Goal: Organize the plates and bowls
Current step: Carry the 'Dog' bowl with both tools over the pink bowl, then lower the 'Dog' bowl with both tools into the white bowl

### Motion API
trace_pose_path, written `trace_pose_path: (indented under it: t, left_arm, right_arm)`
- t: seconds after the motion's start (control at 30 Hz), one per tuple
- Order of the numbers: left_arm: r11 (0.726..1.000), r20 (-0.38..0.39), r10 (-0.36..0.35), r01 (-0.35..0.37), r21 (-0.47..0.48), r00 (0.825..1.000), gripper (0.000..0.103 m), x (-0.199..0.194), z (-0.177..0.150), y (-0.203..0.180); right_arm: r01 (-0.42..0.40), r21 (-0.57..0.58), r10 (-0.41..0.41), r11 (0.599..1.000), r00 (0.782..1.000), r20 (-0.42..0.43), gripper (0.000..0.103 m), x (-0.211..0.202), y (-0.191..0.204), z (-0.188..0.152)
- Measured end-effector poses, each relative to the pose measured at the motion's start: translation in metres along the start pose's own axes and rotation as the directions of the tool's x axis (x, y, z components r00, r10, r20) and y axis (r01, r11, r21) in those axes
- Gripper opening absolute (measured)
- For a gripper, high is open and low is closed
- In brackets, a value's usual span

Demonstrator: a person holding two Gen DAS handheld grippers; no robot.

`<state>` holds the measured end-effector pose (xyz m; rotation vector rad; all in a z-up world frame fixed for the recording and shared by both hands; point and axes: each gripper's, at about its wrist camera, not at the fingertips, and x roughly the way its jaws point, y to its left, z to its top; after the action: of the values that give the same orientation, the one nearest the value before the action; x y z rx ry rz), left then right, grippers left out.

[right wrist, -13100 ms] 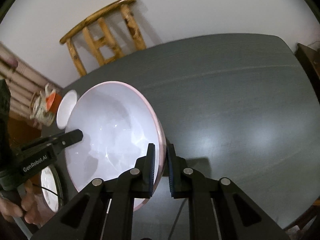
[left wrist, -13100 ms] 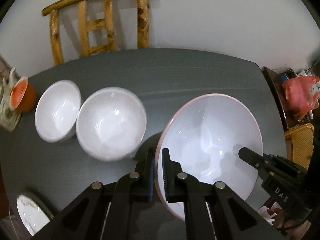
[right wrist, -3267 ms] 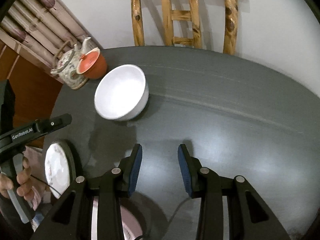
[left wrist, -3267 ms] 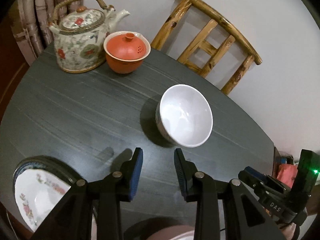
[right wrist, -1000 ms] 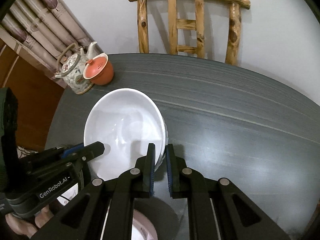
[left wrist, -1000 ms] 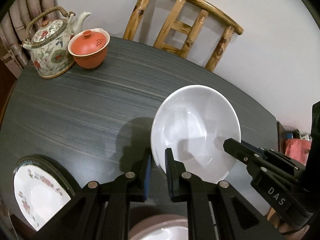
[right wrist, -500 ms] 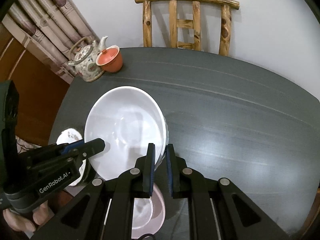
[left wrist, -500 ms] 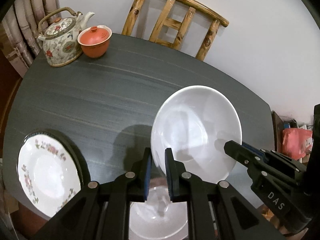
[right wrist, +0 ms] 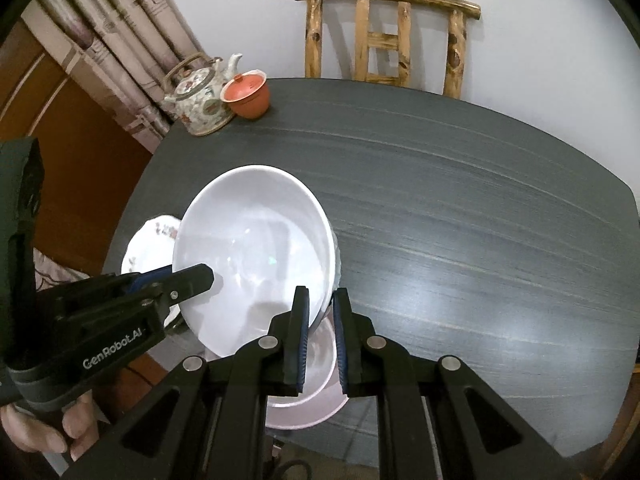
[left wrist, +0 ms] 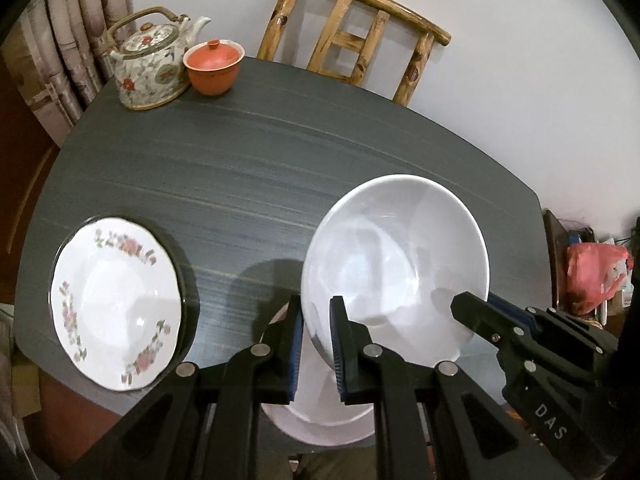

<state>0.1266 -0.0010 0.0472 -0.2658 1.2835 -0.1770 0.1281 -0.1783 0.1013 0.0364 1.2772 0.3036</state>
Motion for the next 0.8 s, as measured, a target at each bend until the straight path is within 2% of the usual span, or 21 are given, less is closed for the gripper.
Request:
trace_pose_path:
  t: [0.33,0.8]
  left_arm:
    - [1.0,0.001,0.006,-0.006,0.006,1.0,0.013,-0.009,-0.028,0.005]
    - [1.0,-0.023,0.029,-0.029,0.002,0.999,0.013,0.002,-0.054,0.008]
  right_arm:
    - [-0.002,0.003,0.002,1.0,1.0,0.002,0.012,-0.006,0.008,-0.027]
    - [-0.026,0.048,0.028,0.998,0.999,-0.045,0.013,0.013,0.006,-0.062]
